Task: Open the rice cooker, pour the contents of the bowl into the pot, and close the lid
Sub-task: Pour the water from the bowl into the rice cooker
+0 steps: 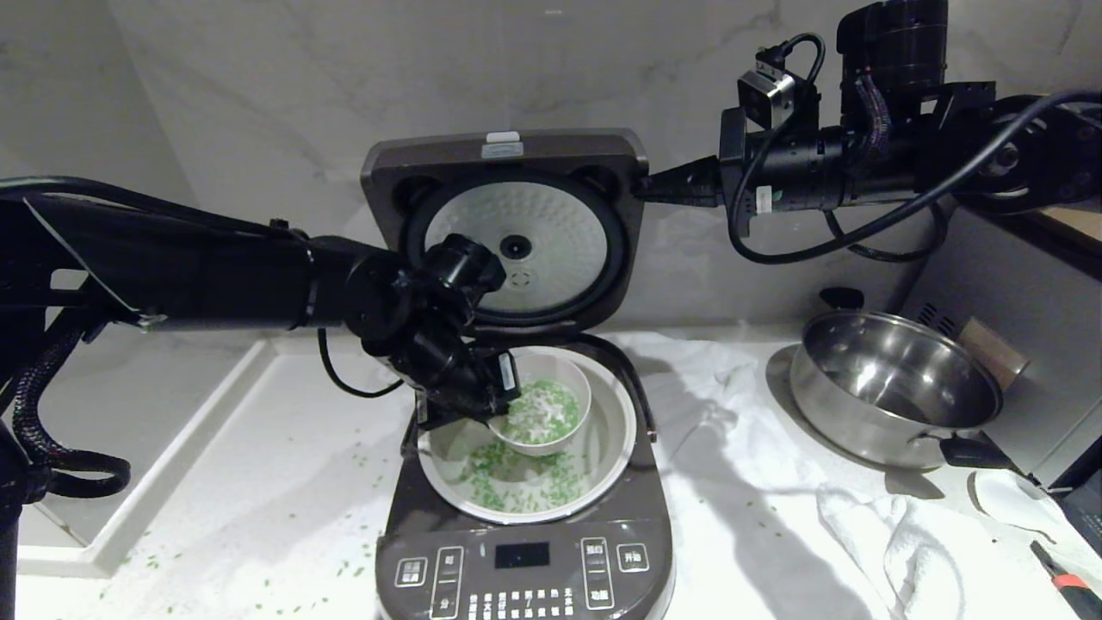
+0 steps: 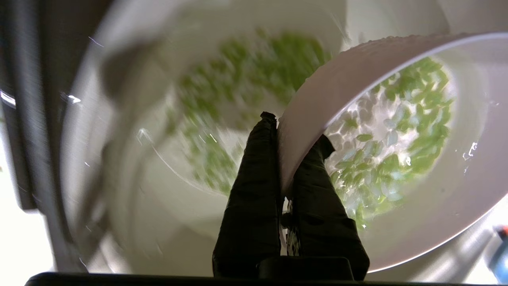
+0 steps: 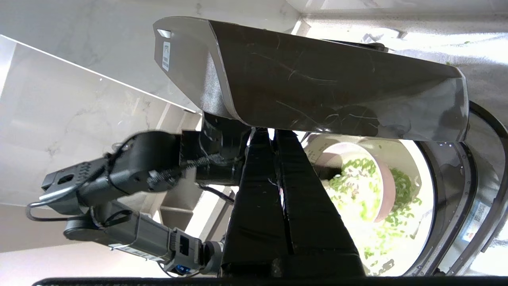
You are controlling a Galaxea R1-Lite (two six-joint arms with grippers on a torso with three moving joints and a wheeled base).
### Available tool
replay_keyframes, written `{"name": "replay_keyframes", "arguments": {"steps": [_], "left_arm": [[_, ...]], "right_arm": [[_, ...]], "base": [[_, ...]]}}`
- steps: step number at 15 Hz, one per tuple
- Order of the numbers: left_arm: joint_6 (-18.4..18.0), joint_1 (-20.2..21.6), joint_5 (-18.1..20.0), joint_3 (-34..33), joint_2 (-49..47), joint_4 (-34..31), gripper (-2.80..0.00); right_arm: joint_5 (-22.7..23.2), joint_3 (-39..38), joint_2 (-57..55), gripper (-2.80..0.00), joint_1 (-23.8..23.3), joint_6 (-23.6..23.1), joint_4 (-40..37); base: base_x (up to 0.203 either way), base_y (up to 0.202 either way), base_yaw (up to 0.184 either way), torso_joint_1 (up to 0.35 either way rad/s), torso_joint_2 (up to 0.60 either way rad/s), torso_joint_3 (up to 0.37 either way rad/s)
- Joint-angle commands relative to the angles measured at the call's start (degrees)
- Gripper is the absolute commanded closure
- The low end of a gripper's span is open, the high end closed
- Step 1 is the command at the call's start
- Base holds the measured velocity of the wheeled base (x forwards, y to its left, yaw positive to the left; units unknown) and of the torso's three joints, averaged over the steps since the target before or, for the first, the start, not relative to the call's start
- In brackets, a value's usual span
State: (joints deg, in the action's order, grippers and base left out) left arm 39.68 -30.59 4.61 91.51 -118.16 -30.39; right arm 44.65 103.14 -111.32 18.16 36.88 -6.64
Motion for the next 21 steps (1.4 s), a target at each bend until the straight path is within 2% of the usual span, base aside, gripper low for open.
{"name": "replay_keyframes", "arguments": {"steps": [1,5,12,15,18,19,21], "left_arm": [[0.2,-0.1,-2.0,-6.5,2.6,8.1,0.00],[0.1,0.0,-2.6,-19.6,5.6,28.0,0.00],[0.0,0.0,-2.6,-39.1,5.9,70.3,0.00],[-0.2,0.0,-2.6,-45.0,2.2,89.1,0.00],[-0.7,0.0,-4.4,-48.6,-5.0,108.6,0.00],[-1.4,0.1,-4.9,-49.5,-6.8,112.8,0.00],[-2.9,0.3,-6.5,-49.6,-8.1,115.8,0.00]], "right_arm": [[0.3,0.0,-0.1,0.00,0.0,0.2,0.0],[0.3,0.0,-0.1,0.00,0.0,0.1,0.1],[0.2,0.0,0.1,0.00,0.0,0.1,0.3],[0.2,-0.1,0.4,0.00,0.0,0.2,0.3],[0.2,0.0,0.6,0.00,0.0,1.1,0.4],[0.2,0.0,0.6,0.00,0.0,1.1,0.3],[0.3,0.0,0.5,0.00,0.0,1.1,0.4]], "base": [[0.000,0.000,0.000,0.000,0.00,0.000],[0.000,0.000,0.000,0.000,0.00,0.000],[0.000,0.000,0.000,0.000,0.00,0.000],[0.000,0.000,0.000,0.000,0.00,0.000],[0.000,0.000,0.000,0.000,0.00,0.000],[0.000,0.000,0.000,0.000,0.00,0.000],[0.000,0.000,0.000,0.000,0.00,0.000]]}}
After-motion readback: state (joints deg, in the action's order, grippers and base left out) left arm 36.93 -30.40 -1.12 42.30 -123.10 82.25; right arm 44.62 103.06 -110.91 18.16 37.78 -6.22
